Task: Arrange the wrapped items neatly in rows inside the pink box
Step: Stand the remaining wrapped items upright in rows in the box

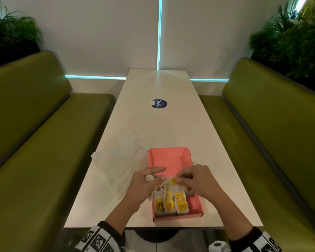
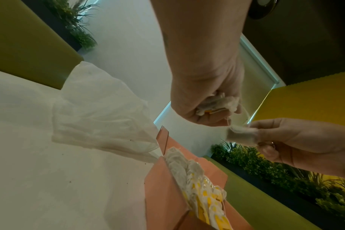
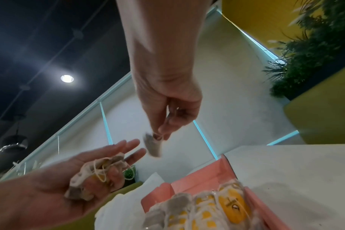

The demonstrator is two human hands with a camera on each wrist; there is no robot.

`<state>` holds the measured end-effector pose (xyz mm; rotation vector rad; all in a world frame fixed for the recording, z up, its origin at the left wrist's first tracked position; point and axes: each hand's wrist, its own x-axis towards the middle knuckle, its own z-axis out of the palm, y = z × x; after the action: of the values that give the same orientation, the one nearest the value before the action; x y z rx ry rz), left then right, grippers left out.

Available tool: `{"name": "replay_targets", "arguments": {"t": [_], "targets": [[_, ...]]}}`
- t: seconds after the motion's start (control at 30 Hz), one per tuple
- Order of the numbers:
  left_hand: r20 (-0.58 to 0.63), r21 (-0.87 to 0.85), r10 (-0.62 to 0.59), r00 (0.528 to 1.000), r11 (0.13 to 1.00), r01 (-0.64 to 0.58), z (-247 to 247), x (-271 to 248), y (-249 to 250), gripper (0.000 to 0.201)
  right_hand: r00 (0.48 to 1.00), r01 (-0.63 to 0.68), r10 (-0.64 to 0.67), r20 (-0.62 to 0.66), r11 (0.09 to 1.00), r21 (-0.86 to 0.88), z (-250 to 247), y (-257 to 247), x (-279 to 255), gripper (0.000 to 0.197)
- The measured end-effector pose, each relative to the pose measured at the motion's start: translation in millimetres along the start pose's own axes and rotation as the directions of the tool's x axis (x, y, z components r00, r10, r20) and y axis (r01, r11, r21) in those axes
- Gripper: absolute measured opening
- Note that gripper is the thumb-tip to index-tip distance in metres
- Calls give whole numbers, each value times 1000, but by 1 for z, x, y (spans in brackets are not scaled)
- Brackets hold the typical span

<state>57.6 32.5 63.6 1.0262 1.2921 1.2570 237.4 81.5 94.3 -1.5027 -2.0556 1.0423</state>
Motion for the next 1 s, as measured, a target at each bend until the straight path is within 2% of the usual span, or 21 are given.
{"name": "replay_targets", "arguments": {"t": [0.07, 0.1, 0.2, 0.27, 0.37, 0.47, 0.6, 0.77, 0.9, 1.0], "targets": [[41, 41, 6, 999, 999, -8, 1, 0, 2, 30, 971, -16, -1, -241, 998, -67, 1, 2, 4, 6], [64, 76, 12, 998, 997, -16, 1, 0, 2, 36, 966, -2, -17, -258, 997, -73, 1, 2, 4, 4], [133, 166, 9, 991, 986, -31, 2, 2, 0, 50, 996, 75, -71, -47, 992, 99, 0, -7, -2, 7], [156, 209, -12, 988, 978, -21, 5, 3, 1, 42, 997, 69, -76, 31, 978, 194, -3, -10, -5, 12], [84, 217, -15, 996, 976, -3, 10, 2, 6, 4, 999, 50, -47, -18, 958, 281, -3, -9, -4, 15], [34, 127, -21, 999, 992, 16, 12, 1, 10, 11, 994, 54, -20, -111, 949, 309, -1, -7, -4, 16], [9, 95, -26, 1000, 995, 25, 12, 1, 15, 15, 997, 33, -14, -79, 967, 251, 1, -4, -7, 30], [-15, 112, -36, 999, 993, 37, 12, 1, 15, 12, 989, 101, -79, -128, 978, 183, 12, 2, -5, 8], [-54, 136, -23, 998, 990, 30, 9, 1, 16, 15, 985, 132, -94, -147, 953, 271, 10, 1, -7, 6], [-133, 167, 19, 991, 986, 3, 7, 4, 13, 12, 988, 131, -87, -128, 914, 385, 4, -1, -11, 8]]}}
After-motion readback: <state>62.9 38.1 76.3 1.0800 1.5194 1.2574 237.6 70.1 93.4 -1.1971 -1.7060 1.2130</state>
